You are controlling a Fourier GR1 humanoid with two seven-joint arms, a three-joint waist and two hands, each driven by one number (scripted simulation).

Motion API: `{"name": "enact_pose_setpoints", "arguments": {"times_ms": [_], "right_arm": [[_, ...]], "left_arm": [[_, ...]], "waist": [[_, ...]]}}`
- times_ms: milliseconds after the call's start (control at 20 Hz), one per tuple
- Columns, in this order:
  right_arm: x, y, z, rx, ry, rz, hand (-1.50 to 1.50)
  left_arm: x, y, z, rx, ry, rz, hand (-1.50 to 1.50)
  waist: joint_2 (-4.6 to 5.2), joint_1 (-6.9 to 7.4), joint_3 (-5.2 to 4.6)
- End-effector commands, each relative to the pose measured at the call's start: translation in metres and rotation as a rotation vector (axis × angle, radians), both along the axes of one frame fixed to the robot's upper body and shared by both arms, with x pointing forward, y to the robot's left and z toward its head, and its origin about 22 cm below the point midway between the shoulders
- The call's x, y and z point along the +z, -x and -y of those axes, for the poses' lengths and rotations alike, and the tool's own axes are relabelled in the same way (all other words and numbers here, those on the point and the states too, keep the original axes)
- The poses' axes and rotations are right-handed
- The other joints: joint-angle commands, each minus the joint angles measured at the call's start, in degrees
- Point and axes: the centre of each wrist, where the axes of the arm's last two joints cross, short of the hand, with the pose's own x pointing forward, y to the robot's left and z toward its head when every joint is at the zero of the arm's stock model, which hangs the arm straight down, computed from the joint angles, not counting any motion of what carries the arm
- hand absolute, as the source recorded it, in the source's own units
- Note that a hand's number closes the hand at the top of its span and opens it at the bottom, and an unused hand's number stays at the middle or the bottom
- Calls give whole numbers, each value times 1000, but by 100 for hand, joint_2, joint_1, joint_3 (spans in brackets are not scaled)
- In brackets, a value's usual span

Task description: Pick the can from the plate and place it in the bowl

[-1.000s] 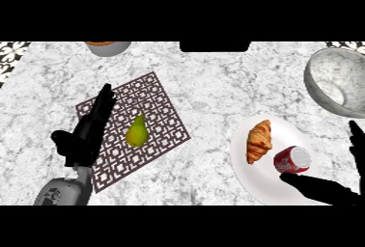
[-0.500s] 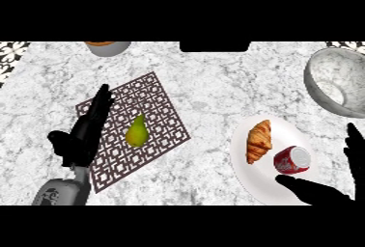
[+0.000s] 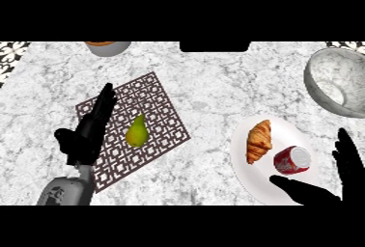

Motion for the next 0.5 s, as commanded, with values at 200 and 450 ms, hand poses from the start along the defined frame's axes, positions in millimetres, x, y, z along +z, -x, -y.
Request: {"name": "enact_pose_setpoints", "arguments": {"times_ms": [200,450], "right_arm": [[-35,-15,9,-25,-33,5,-150],[-54,-25,18,-23,-20,-8,-150]], "left_arm": [[2,9,5,6,2,13,0],[7,5,-9,-15,6,-4,0]], "waist": [[1,10,1],[2,17,2]]}}
